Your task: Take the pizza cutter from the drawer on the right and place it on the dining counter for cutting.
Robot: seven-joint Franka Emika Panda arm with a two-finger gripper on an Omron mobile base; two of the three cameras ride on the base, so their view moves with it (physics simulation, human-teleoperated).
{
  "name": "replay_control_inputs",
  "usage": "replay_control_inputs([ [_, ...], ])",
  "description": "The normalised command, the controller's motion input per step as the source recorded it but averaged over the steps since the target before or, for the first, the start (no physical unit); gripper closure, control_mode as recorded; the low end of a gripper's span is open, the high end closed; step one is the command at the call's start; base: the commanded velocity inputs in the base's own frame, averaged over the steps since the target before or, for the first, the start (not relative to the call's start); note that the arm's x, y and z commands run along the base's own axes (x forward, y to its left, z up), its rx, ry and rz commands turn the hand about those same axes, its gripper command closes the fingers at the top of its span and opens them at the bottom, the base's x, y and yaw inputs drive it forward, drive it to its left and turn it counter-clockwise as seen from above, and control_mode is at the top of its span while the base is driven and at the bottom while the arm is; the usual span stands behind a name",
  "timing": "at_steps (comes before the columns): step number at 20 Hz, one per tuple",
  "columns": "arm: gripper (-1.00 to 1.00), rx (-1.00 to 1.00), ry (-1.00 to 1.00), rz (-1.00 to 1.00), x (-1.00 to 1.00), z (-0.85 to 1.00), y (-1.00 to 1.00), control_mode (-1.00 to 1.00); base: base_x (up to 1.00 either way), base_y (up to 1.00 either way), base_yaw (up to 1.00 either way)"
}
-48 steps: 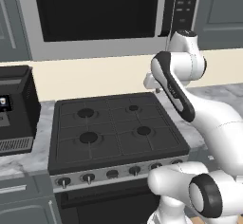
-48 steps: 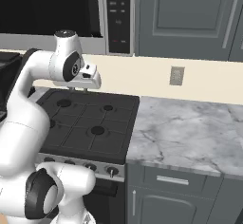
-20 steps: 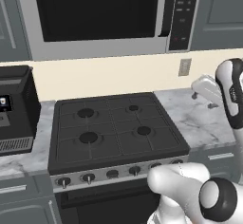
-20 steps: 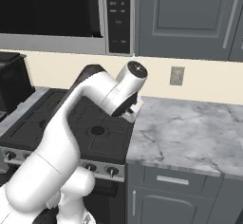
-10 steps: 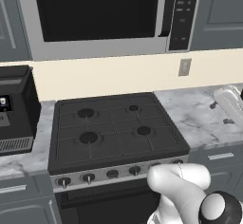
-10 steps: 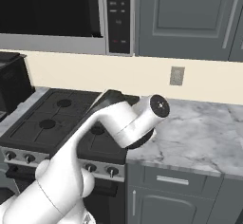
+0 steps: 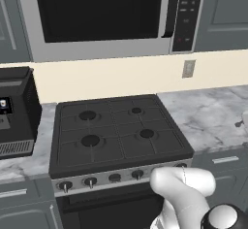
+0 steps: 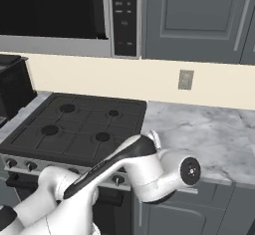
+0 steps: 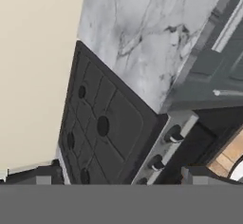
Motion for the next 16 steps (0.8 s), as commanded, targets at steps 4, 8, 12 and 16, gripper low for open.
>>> replay_control_inputs([
  [4, -1.0, 0.22, 0.0, -0.28, -0.24, -0.65, -0.54, -1.0, 0.0, 0.0, 0.0],
  [8, -1.0, 0.19, 0.0, -0.25, -0.23, -0.56, -0.54, -1.0, 0.0, 0.0, 0.0],
  [12, -1.0, 0.15, 0.0, -0.19, -0.18, -0.5, -0.56, -1.0, 0.0, 0.0, 0.0],
  [16, -1.0, 0.14, 0.0, -0.17, -0.18, -0.51, -0.55, -1.0, 0.0, 0.0, 0.0],
])
